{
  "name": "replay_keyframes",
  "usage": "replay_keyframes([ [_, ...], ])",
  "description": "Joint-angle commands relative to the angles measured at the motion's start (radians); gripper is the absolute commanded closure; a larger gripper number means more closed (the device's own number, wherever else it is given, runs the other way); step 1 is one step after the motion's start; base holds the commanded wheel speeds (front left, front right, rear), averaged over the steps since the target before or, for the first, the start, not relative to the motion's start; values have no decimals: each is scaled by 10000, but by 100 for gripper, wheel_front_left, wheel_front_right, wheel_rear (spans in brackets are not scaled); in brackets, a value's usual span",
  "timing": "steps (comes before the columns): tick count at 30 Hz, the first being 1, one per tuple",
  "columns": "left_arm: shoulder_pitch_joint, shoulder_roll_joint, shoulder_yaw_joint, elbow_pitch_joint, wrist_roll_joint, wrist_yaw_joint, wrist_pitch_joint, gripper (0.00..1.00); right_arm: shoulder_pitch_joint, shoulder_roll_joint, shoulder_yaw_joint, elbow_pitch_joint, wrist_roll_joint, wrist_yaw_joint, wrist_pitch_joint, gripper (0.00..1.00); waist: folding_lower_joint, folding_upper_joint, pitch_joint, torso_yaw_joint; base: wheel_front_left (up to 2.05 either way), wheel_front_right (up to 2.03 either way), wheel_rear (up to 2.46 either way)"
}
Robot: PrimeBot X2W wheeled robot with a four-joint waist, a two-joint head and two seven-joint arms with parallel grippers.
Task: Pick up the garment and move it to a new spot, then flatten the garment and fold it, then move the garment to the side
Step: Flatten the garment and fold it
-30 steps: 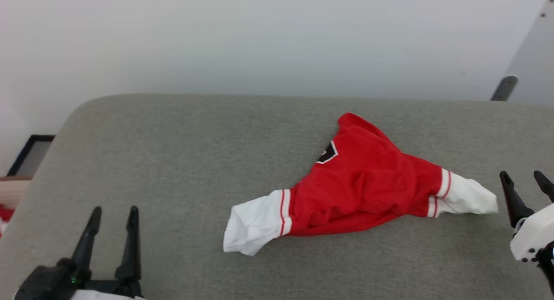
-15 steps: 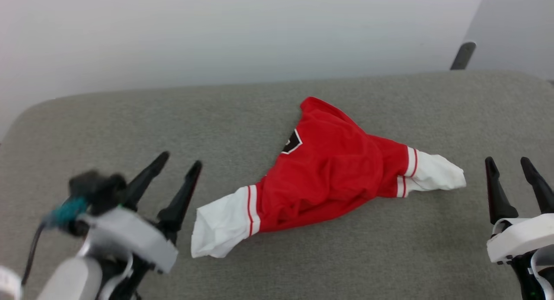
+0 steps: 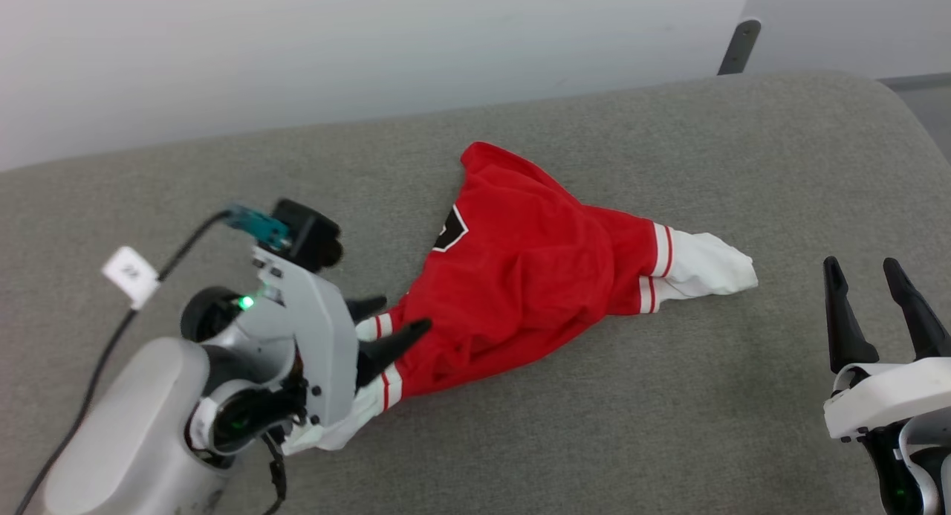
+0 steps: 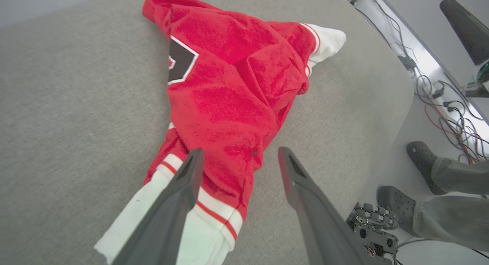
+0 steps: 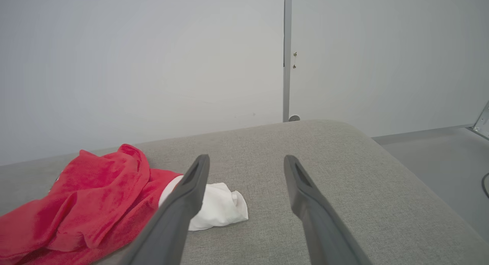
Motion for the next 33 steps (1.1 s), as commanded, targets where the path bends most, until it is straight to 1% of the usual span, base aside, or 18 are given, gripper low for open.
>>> replay_keyframes([
  [1,-94,14,-129,58,-73,94,294,0,-65,36,-10,41,14,-3,-50,0,0,0,63,-115,0,0,0],
  [5,-96,5,-396,65,-270,334,1035,0,-76,25,-17,130,0,-3,-87,0,0,0,111,-218,0,0,0],
  [9,-76,65,-570,-15,-170,418,1292,0,-140,30,-18,188,43,-3,-128,0,0,0,180,-272,0,0,0],
  [15,72,82,-786,275,39,360,1224,0,-198,64,6,220,32,-3,-121,0,0,0,310,-332,0,0,0],
  [22,86,18,-990,955,254,265,1005,0,-289,54,29,145,-36,-1,-187,0,0,0,430,-350,0,0,0],
  [23,41,1,-1012,1078,304,247,913,1,-301,59,44,133,-46,-3,-201,0,0,0,449,-355,0,0,0],
  [24,0,9,-1038,1222,362,237,850,53,-304,60,54,120,-53,-3,-221,0,0,0,468,-360,0,0,0],
  [25,-34,-18,-1058,1349,342,211,799,95,-293,53,59,117,-61,-3,-219,0,0,0,481,-357,0,0,0],
  [26,-72,-89,-988,1459,233,185,689,100,-295,48,70,116,-60,-3,-234,0,0,0,492,-356,0,0,0],
  [31,-359,-32,-899,1755,63,69,490,100,-348,-43,64,171,22,-3,-284,0,0,0,494,-321,0,0,0],
  [33,-527,93,-855,1737,66,54,478,100,-332,-51,51,171,17,-3,-287,0,0,0,482,-289,0,0,0],
])
